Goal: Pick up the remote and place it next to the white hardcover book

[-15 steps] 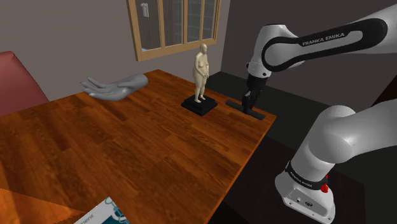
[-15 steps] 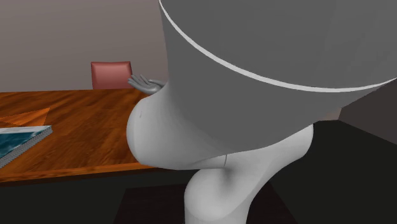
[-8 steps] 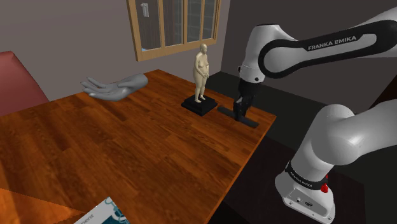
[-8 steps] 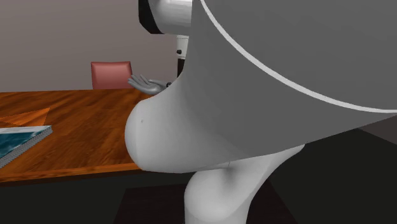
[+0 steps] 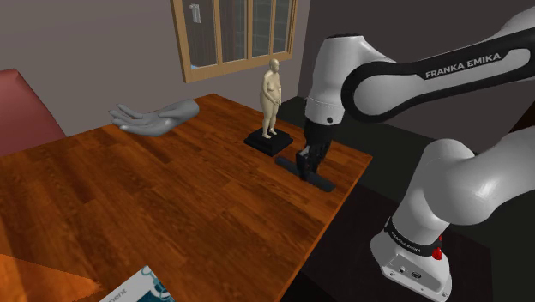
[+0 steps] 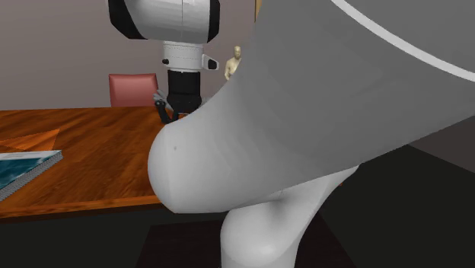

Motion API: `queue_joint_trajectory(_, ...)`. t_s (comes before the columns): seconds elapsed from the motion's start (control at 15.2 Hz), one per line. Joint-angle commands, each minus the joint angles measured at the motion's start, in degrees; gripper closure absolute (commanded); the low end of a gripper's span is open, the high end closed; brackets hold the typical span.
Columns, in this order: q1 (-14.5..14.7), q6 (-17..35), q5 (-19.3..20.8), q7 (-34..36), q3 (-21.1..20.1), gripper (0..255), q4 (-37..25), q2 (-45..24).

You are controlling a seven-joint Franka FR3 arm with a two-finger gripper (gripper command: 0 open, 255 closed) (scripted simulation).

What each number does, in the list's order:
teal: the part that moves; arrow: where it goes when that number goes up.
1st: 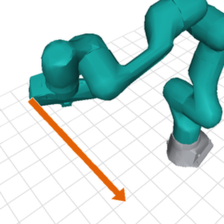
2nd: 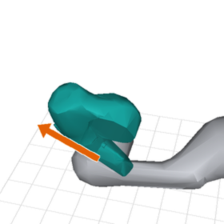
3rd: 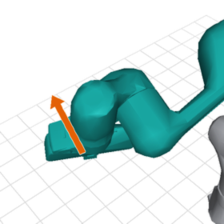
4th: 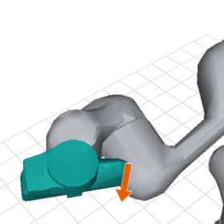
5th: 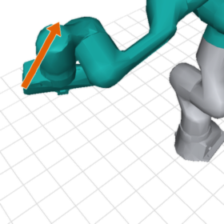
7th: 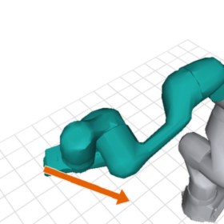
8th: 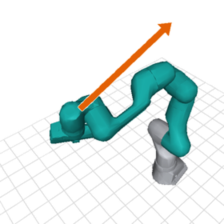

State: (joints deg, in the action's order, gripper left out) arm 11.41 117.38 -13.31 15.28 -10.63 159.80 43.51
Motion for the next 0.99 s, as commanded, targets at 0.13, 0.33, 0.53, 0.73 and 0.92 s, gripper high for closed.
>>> queue_joint_trajectory(0.13,3.2,1.8,-3.5,6.2,-5.5,255,-2.7,-3.5)
queue_joint_trajectory(0.33,4.8,3.2,-5.2,10.5,-9.5,255,-5.6,-7.3)
queue_joint_trajectory(0.53,5.7,4.7,-6.1,14.8,-13.4,255,-9.1,-11.4)
queue_joint_trajectory(0.73,6.0,6.0,-6.1,19.3,-17.3,255,-13.2,-16.0)
queue_joint_trajectory(0.92,5.8,7.2,-5.1,24.1,-21.2,255,-17.6,-20.9)
